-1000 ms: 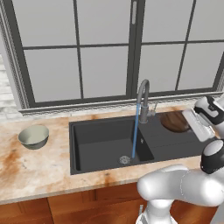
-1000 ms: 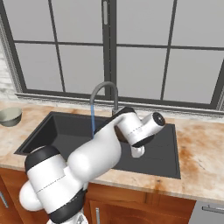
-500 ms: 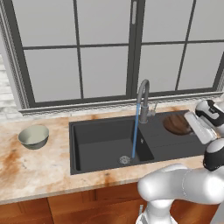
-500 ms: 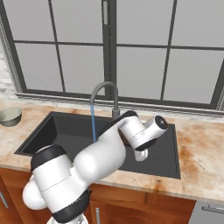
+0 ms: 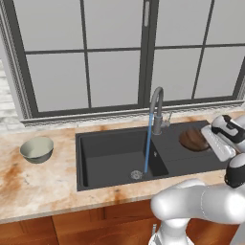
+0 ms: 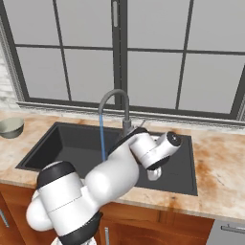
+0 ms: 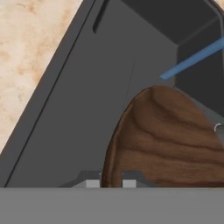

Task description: Rinse each bowl for a few seconds and place them down in the sink or on the counter.

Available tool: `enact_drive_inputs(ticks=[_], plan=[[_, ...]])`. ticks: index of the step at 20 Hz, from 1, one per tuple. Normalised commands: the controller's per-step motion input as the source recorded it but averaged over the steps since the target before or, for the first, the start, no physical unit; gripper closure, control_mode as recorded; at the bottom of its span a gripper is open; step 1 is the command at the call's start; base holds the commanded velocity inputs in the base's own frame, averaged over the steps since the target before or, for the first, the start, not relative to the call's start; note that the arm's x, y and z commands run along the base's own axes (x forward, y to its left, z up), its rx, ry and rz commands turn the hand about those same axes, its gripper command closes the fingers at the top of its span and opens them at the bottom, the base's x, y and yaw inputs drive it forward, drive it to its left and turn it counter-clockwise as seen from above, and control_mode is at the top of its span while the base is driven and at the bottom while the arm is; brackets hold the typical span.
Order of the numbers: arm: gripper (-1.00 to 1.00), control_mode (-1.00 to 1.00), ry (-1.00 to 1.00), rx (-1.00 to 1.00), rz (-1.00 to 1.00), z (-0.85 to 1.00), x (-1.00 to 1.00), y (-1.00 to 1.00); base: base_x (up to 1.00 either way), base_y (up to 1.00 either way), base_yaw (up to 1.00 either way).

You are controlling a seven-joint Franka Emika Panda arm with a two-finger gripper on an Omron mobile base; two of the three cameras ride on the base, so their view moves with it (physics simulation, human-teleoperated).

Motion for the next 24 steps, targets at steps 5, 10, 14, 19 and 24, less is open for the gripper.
enact_drive_inputs(ticks=[5, 10, 14, 19, 24], plan=[[1.00, -1.00, 0.09, 0.01, -0.04, -0.24, 0.00, -0.06, 0.00, 0.00, 0.00], [1.00, -1.00, 0.19, 0.05, -0.03, -0.16, 0.04, -0.12, 0.00, 0.00, 0.00], [1.00, -1.00, 0.24, 0.08, -0.03, -0.17, 0.07, -0.11, 0.00, 0.00, 0.00], [-1.00, -1.00, 0.25, 0.07, -0.03, -0.18, 0.05, -0.04, 0.00, 0.00, 0.00], [-1.00, -1.00, 0.15, 0.08, -0.01, -0.02, 0.04, -0.10, 0.00, 0.00, 0.00]])
